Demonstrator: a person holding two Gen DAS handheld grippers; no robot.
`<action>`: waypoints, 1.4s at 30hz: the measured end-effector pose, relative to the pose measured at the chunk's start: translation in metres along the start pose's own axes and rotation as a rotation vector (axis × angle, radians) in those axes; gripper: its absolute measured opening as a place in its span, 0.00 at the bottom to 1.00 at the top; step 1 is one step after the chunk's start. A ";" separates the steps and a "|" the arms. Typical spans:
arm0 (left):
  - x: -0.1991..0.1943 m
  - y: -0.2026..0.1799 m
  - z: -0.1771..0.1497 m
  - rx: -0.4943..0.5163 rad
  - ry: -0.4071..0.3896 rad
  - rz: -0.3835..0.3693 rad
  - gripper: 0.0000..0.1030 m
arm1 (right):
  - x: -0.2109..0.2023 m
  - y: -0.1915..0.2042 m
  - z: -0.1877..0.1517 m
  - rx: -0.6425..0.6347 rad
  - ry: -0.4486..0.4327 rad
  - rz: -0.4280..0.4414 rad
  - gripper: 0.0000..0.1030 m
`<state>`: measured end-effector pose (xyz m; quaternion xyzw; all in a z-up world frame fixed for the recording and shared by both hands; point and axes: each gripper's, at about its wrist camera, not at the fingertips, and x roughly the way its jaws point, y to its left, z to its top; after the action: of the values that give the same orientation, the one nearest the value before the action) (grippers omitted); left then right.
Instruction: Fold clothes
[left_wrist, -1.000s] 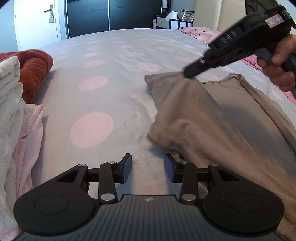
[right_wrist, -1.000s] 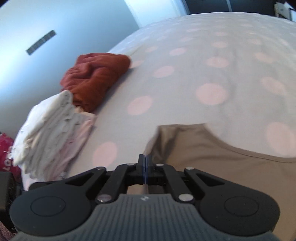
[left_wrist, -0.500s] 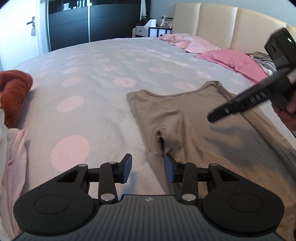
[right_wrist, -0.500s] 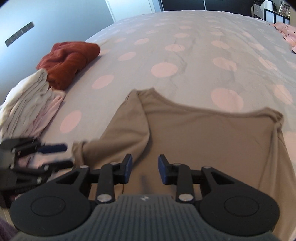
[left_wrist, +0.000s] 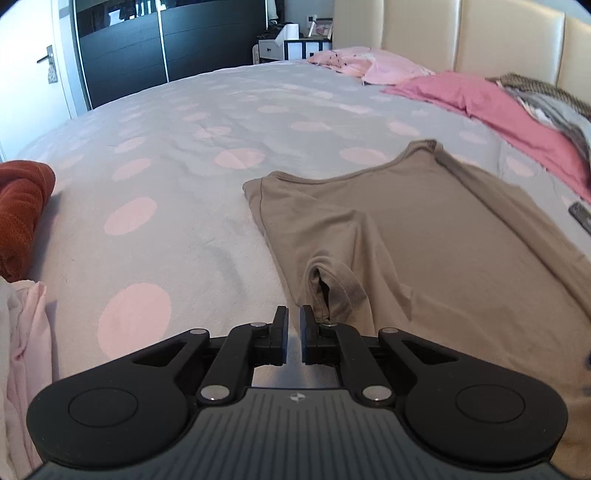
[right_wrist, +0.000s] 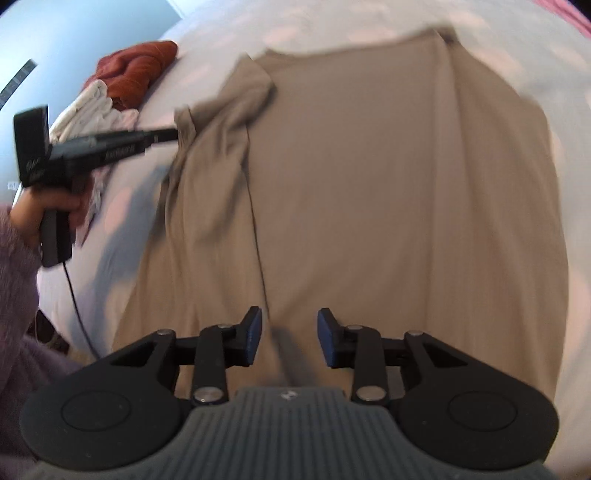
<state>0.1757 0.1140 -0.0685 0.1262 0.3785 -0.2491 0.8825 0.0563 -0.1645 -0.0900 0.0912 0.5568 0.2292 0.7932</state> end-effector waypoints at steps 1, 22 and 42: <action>-0.002 0.002 -0.001 -0.009 -0.004 -0.007 0.08 | -0.001 -0.001 -0.010 0.013 0.012 0.009 0.36; 0.004 0.003 0.007 -0.072 -0.006 0.070 0.03 | -0.038 0.015 -0.051 0.015 0.011 -0.060 0.01; 0.001 0.013 0.003 -0.173 -0.004 0.072 0.03 | -0.006 0.102 -0.064 -0.353 0.018 -0.097 0.32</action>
<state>0.1848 0.1230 -0.0665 0.0627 0.3920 -0.1840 0.8992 -0.0314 -0.0853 -0.0674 -0.0783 0.5186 0.2857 0.8021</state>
